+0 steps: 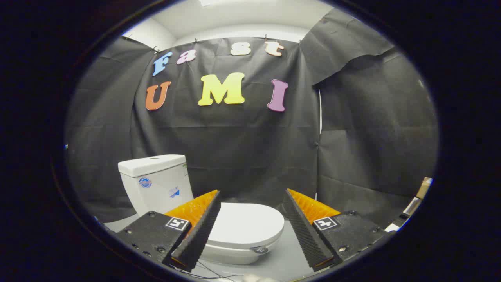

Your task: Open the toilet lid.

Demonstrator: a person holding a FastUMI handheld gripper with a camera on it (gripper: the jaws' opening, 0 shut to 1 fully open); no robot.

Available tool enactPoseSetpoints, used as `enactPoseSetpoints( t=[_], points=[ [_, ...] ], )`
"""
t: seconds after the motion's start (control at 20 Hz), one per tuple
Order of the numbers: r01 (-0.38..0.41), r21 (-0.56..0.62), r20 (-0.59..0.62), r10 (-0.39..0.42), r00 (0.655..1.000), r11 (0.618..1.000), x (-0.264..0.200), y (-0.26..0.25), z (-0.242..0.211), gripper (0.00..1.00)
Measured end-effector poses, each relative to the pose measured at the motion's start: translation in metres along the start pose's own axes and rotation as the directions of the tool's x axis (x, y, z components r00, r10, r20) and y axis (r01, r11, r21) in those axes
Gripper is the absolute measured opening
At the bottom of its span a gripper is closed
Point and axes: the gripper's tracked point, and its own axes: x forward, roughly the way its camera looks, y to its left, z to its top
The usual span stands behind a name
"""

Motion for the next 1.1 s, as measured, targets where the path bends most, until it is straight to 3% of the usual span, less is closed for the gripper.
enactPoseSetpoints(
  t=[1.1],
  points=[
    [-0.034, -0.024, 0.000, 0.034, 0.999, 0.999, -0.001, 0.017, -0.001, 1.00]
  ],
)
